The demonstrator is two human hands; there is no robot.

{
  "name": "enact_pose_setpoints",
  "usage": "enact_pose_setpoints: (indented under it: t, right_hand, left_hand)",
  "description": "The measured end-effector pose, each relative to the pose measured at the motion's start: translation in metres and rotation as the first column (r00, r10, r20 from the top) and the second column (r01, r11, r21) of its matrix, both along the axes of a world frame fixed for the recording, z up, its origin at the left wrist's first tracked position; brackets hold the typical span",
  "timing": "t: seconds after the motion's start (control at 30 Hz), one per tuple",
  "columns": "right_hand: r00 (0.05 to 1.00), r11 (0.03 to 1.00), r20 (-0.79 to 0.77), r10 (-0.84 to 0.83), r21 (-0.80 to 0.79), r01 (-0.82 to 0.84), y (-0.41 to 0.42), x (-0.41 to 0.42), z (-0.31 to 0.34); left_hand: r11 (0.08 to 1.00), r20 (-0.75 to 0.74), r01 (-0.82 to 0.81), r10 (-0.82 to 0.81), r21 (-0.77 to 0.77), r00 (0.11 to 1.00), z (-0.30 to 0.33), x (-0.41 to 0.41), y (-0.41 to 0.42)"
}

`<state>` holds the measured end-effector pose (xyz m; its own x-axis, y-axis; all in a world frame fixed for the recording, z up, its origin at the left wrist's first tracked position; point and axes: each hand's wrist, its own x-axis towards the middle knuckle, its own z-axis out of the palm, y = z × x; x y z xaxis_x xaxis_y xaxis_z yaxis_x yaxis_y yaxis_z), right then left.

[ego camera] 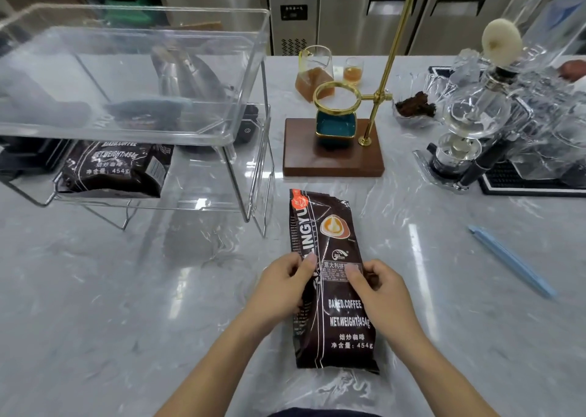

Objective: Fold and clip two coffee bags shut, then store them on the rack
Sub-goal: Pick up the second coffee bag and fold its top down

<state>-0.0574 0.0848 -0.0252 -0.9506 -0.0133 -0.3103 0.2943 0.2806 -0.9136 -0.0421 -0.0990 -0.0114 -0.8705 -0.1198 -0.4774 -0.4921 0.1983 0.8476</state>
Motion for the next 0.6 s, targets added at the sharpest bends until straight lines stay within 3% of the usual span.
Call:
enact_pose_setpoints:
  t: [0.17, 0.6]
  right_hand:
    - [0.999, 0.999, -0.031, -0.008, 0.041, 0.009, -0.003, 0.000, -0.001]
    - [0.998, 0.997, -0.055, 0.006, 0.079, -0.002, -0.003, -0.001, -0.001]
  left_hand:
    - [0.994, -0.040, -0.067, 0.071, 0.088, 0.997, -0.005, 0.001, 0.002]
    - [0.997, -0.161, -0.034, 0.046, 0.075, 0.986, -0.012, 0.000, -0.004]
